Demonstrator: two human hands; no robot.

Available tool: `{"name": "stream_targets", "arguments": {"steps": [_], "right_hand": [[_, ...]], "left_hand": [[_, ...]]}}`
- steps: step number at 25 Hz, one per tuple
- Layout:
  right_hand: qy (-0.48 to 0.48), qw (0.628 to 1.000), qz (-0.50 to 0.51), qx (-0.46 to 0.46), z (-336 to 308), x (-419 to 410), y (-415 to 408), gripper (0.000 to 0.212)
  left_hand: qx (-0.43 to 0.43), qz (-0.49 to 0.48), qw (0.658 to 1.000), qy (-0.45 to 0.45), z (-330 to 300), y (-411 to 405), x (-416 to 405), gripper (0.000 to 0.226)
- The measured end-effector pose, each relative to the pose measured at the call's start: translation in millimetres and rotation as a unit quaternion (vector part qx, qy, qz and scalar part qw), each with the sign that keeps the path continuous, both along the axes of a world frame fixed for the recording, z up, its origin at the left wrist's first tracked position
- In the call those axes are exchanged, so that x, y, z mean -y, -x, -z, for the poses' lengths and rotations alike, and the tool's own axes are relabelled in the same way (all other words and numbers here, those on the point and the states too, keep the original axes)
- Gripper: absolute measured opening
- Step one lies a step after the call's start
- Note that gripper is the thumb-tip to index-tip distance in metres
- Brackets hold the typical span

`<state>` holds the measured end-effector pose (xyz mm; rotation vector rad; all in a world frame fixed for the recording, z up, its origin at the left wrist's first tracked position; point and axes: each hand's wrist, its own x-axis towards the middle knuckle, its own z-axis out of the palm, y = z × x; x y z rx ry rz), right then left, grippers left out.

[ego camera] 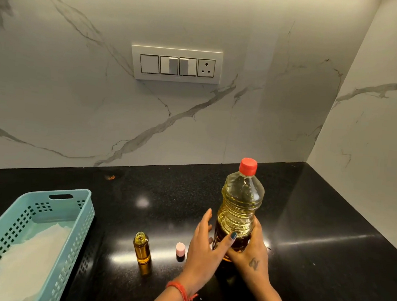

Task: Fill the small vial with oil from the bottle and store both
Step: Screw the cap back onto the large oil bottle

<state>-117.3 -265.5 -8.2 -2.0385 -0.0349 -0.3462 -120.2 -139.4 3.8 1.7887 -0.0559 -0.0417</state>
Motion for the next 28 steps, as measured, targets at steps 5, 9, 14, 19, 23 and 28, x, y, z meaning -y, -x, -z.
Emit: {"name": "stream_targets", "arguments": {"steps": [5,9,14,19,23,28], "right_hand": [[-0.001,1.000,0.005,0.011,6,0,-21,0.096],[0.002,1.000,-0.012,-0.001,4,-3,-56,0.095],[-0.001,1.000,-0.020,-0.010,1,-9,-107,0.095],[0.002,1.000,-0.015,-0.011,3,-15,-147,0.096],[0.007,1.000,-0.015,-0.012,5,-18,-162,0.097],[-0.001,1.000,-0.024,-0.018,6,-18,-165,0.098]], "left_hand": [[0.001,0.000,0.997,-0.072,34,28,-1,0.057],[0.003,0.000,0.987,-0.163,47,34,-3,0.068],[0.002,-0.008,0.987,-0.159,50,31,-5,0.062],[-0.005,-0.018,0.991,-0.129,46,29,-4,0.077],[-0.019,-0.027,0.993,-0.110,37,27,-1,0.059],[-0.029,-0.036,0.995,-0.089,33,23,2,0.057]]}}
